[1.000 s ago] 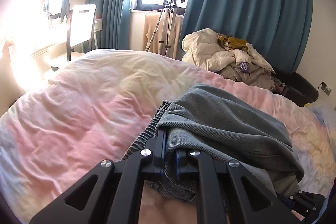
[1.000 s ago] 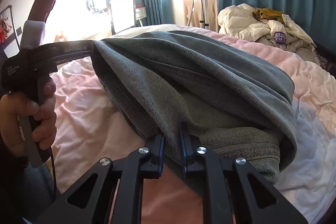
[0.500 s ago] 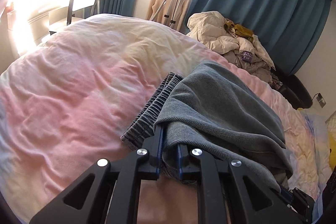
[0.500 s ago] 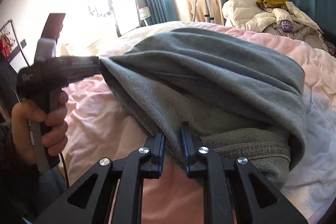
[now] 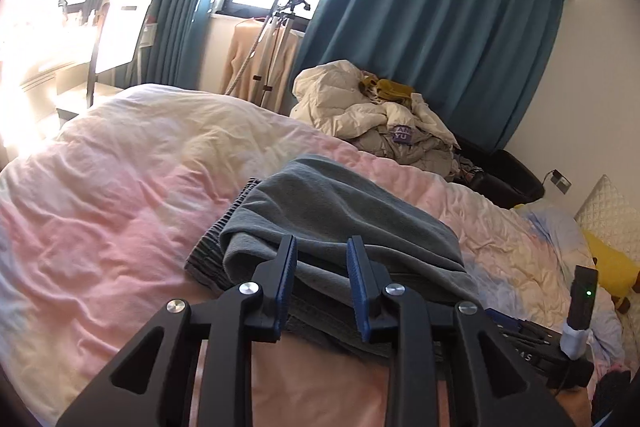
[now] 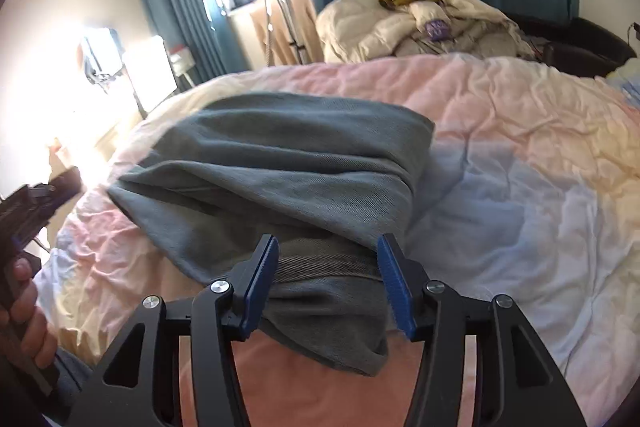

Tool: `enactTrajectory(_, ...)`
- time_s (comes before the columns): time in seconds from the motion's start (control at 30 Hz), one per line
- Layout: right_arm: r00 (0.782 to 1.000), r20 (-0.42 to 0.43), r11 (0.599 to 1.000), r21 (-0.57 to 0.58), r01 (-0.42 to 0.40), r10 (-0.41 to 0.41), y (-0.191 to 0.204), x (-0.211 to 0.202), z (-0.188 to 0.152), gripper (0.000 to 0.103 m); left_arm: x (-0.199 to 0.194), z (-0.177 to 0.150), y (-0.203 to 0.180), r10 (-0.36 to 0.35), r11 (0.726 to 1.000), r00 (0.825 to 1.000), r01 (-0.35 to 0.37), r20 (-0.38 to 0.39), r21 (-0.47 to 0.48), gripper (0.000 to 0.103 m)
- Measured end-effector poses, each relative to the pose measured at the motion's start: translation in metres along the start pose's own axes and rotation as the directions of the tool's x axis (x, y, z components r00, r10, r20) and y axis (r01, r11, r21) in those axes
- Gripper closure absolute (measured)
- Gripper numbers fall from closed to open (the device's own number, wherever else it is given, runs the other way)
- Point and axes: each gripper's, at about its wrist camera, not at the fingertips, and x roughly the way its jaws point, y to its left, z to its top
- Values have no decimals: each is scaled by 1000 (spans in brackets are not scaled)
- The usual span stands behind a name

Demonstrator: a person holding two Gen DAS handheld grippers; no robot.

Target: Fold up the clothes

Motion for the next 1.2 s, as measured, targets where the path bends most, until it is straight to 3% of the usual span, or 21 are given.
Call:
enactTrajectory(0.1,1000,-14,997,76,-26,27,-15,11,-4,51,19,-7,-16,-63,996,997,66,-55,55,76)
enactTrajectory(0.3,1000,9,992,118,-31,30,-26,24,2,51,74,-32,-23,-2,995,976,24,-219,100,76)
enactTrajectory(0.37,999,16,989,143,-43,41,-31,27,3,52,85,-38,-16,2,997,969,18,-248,75,76)
enactTrajectory(0.43,998,25,984,170,-57,54,-36,29,4,65,93,-42,-10,-6,999,963,17,-269,38,76)
enactTrajectory(0.5,999,40,989,145,-28,23,-33,24,5,81,96,-41,-6,-22,1000,963,25,-267,9,76)
enactTrajectory(0.6,998,51,995,100,25,-30,-24,12,1,91,97,-40,0,-52,998,967,44,-251,-40,76)
enactTrajectory(0.77,990,51,991,-31,133,-131,2,-6,-13,93,100,-37,12,-88,991,970,61,-228,-123,76)
enactTrajectory(0.9,983,0,979,-86,182,-183,15,-6,-32,97,103,-37,19,-103,984,972,68,-212,-163,76)
enactTrajectory(1.03,983,-27,978,-103,179,-183,21,-10,-45,97,104,-36,17,-102,985,973,69,-206,-160,76)
enactTrajectory(1.2,992,73,991,-75,110,-105,25,-38,-46,98,86,-29,15,-104,986,976,76,-193,-147,76)
